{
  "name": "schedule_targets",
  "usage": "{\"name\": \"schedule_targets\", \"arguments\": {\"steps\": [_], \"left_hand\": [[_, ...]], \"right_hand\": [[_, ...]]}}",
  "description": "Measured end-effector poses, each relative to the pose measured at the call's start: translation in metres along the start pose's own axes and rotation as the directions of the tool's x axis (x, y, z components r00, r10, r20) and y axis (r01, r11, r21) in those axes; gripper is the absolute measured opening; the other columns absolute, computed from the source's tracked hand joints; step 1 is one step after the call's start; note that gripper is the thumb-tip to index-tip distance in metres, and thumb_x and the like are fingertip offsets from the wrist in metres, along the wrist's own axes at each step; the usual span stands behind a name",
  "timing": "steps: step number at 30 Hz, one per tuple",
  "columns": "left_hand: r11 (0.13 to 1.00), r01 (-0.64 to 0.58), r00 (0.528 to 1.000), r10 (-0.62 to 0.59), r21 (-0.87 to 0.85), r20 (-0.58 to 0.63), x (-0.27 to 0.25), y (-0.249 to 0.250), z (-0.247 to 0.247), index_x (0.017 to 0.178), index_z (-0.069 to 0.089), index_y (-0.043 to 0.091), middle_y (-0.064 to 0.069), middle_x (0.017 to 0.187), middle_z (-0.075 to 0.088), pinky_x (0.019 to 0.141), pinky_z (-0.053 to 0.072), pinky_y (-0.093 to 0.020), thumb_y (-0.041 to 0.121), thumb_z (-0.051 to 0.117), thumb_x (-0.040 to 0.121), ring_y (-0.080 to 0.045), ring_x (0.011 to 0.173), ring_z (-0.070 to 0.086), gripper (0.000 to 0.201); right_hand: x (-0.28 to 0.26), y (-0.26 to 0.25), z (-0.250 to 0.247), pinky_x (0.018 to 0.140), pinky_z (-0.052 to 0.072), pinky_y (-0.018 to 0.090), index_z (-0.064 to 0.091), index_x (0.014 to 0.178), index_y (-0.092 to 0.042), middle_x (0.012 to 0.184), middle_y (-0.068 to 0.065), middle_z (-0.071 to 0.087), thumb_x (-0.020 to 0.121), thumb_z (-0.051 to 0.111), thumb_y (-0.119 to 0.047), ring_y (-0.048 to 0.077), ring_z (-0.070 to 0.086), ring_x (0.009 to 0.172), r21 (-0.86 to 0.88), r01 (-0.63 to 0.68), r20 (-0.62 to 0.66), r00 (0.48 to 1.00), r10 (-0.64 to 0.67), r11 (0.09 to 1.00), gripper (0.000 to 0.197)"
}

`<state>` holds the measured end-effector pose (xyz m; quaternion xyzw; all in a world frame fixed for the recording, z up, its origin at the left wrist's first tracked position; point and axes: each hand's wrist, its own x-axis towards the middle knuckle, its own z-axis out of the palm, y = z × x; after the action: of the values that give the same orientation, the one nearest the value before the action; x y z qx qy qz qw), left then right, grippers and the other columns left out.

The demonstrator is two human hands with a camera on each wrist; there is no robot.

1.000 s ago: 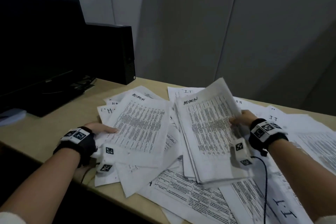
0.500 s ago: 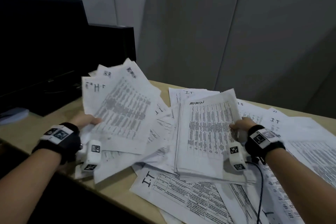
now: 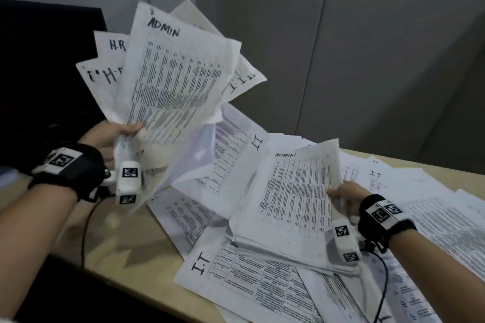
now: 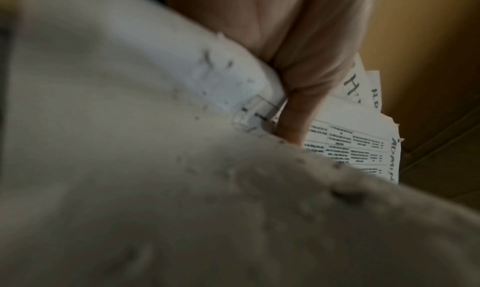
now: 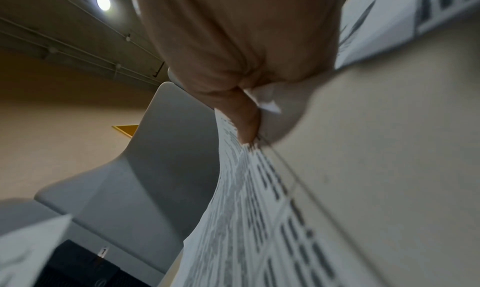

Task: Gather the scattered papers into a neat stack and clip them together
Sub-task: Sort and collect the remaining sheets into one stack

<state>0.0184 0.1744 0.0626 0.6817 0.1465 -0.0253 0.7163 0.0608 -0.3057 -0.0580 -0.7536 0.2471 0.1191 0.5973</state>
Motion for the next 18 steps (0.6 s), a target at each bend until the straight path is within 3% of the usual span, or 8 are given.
{"name": "schedule_targets", "arguments": {"steps": [5,7,9,11,13,15,17,18], "left_hand": [[0.992,-0.085,0.995,0.079,-0.09,-0.063,0.007,0.038,0.038,0.087,0.059,0.012,-0.004,0.077,0.068,0.063,0.055,-0.038,0.016,0.044,0.096,-0.016,0.057,0.07,0.018],[0.995,-0.064,0.995,0.057,-0.079,-0.081,0.011,0.031,0.059,0.084,0.057,0.011,-0.007,0.073,0.066,0.06,0.056,-0.038,0.018,0.049,0.094,-0.023,0.066,0.07,0.015],[0.997,-0.076,0.984,0.074,-0.003,-0.163,0.019,0.01,0.081,0.089,0.058,0.009,-0.011,0.084,0.065,0.08,0.053,-0.041,0.018,0.061,0.086,-0.033,0.099,0.065,0.01],[0.995,-0.088,0.968,0.096,0.045,-0.232,0.036,-0.026,0.099,0.111,0.057,0.001,-0.017,0.111,0.062,0.093,0.047,-0.042,0.011,0.066,0.079,-0.034,0.114,0.058,0.034],[1.0,-0.016,0.973,0.018,0.013,-0.228,0.057,-0.068,0.114,0.125,0.047,-0.007,-0.013,0.124,0.057,0.098,0.046,-0.043,0.005,0.064,0.079,-0.029,0.112,0.056,0.05],[0.993,0.091,0.968,-0.106,-0.075,-0.228,0.051,-0.092,0.136,0.129,0.042,-0.011,-0.016,0.129,0.053,0.098,0.044,-0.045,-0.001,0.062,0.081,-0.03,0.113,0.054,0.052],[0.981,0.181,0.956,-0.193,-0.076,-0.221,0.033,-0.105,0.157,0.122,0.045,-0.013,-0.016,0.113,0.054,0.09,0.04,-0.036,-0.005,0.056,0.087,-0.023,0.106,0.049,0.038],[0.975,0.213,0.954,-0.221,-0.061,-0.203,0.027,-0.111,0.165,0.119,0.047,-0.01,-0.017,0.101,0.052,0.085,0.036,-0.034,-0.005,0.052,0.09,-0.021,0.101,0.043,0.031]], "right_hand": [[-0.011,0.005,-0.001,0.032,0.04,0.013,0.046,0.095,-0.004,0.07,0.008,0.044,0.096,0.038,0.004,0.014,0.04,0.058,0.117,-0.016,0.039,0.999,0.012,0.993,0.01],[-0.01,0.009,0.002,0.034,0.041,0.013,0.047,0.099,-0.004,0.071,0.007,0.044,0.096,0.039,0.002,0.014,0.041,0.06,0.145,-0.037,0.029,0.999,0.034,0.989,0.011],[-0.01,0.015,0.005,0.039,0.04,0.017,0.048,0.106,-0.005,0.07,0.004,0.044,0.095,0.041,-0.001,0.015,0.041,0.059,0.127,-0.05,0.027,0.999,0.046,0.991,0.014],[-0.01,0.019,0.008,0.052,0.037,0.023,0.048,0.103,-0.008,0.07,0.005,0.045,0.094,0.044,-0.002,0.017,0.042,0.06,0.115,-0.057,0.022,0.998,0.055,0.992,0.012],[-0.011,0.022,0.007,0.059,0.035,0.027,0.047,0.099,-0.005,0.072,0.008,0.046,0.092,0.046,0.0,0.021,0.043,0.063,0.107,-0.066,0.036,0.997,0.063,0.992,0.009],[-0.018,0.023,0.006,0.053,0.039,0.027,0.048,0.102,0.004,0.077,0.012,0.05,0.089,0.052,0.002,0.025,0.049,0.057,0.055,-0.049,0.066,0.997,0.045,0.997,0.013],[-0.022,0.022,0.009,0.048,0.047,0.026,0.05,0.109,0.013,0.099,0.016,0.055,0.085,0.063,-0.006,0.025,0.059,0.049,0.022,-0.028,0.1,0.995,0.026,0.999,0.032],[-0.025,0.021,0.011,0.058,0.054,0.031,0.049,0.117,0.012,0.113,0.014,0.05,0.08,0.071,-0.016,0.025,0.066,0.063,0.014,-0.019,0.12,0.993,0.017,1.0,0.051]]}}
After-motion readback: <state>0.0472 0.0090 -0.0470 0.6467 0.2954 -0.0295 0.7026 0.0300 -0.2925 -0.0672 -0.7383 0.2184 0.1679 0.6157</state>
